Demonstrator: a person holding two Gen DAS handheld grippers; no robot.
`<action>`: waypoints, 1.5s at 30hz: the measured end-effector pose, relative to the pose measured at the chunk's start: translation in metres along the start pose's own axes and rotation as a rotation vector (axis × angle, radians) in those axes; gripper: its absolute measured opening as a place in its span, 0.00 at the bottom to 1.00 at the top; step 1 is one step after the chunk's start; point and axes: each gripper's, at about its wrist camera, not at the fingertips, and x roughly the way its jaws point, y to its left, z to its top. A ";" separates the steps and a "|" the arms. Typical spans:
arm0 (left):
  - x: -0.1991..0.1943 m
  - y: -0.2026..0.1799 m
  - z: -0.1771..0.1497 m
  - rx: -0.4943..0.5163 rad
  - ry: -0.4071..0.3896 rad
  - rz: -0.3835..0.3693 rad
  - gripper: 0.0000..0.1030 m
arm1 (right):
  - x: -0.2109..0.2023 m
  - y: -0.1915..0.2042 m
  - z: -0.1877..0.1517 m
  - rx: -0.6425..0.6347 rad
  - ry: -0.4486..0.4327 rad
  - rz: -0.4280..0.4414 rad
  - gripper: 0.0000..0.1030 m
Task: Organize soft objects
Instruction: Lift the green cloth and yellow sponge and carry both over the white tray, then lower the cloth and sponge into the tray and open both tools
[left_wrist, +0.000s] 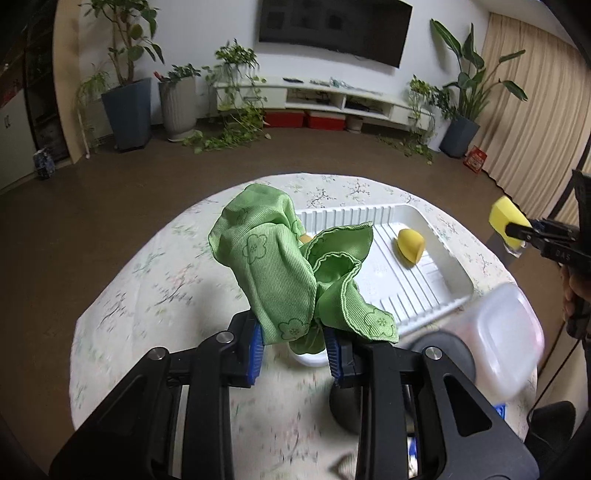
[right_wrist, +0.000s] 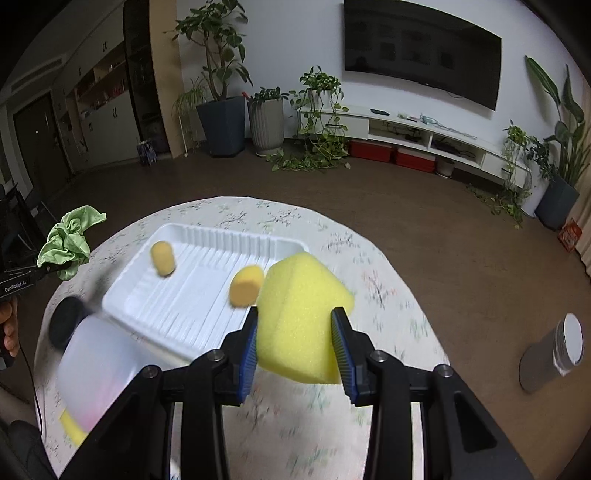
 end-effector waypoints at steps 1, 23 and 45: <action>0.008 0.000 0.004 0.008 0.011 -0.005 0.25 | 0.009 -0.001 0.007 -0.010 0.008 0.000 0.39; 0.095 -0.035 0.022 0.199 0.141 -0.133 0.25 | 0.115 0.079 0.055 -0.309 0.126 0.179 0.39; 0.116 -0.036 0.026 0.199 0.197 -0.134 0.33 | 0.150 0.102 0.047 -0.386 0.193 0.223 0.42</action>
